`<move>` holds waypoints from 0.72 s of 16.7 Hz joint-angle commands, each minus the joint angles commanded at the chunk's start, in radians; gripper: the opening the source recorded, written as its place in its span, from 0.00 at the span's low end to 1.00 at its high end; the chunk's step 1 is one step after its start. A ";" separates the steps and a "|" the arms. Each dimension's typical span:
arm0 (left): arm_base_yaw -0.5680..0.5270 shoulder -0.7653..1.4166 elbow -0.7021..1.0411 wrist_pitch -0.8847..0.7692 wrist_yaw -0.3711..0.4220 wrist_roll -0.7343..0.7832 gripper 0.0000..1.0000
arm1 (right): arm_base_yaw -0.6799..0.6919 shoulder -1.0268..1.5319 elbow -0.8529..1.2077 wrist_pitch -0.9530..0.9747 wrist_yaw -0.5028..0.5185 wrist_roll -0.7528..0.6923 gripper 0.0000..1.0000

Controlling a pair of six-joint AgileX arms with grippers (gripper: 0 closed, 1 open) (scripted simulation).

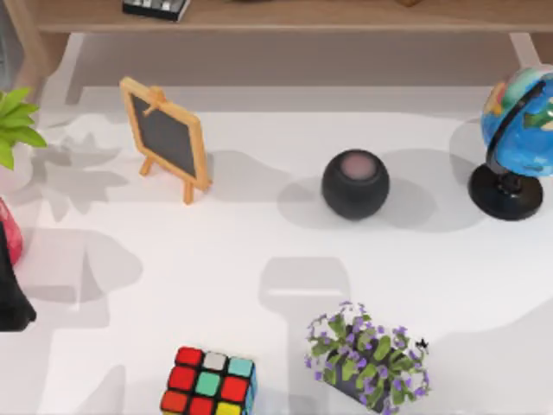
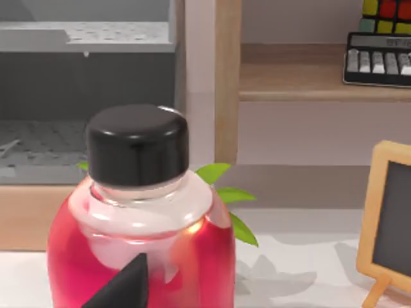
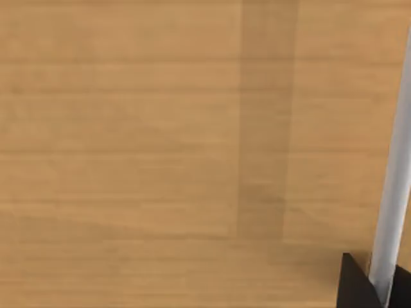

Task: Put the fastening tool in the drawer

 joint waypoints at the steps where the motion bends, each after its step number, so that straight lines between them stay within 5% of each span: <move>1: 0.000 0.000 0.000 0.000 0.000 0.000 1.00 | 0.000 0.000 0.000 0.000 0.000 0.000 0.00; 2: 0.000 0.000 0.000 0.000 0.000 0.000 1.00 | 0.000 0.000 0.000 0.000 0.000 0.000 0.00; 12: 0.000 0.000 0.000 0.000 0.000 0.000 1.00 | 0.000 0.000 0.000 0.000 0.000 0.000 0.75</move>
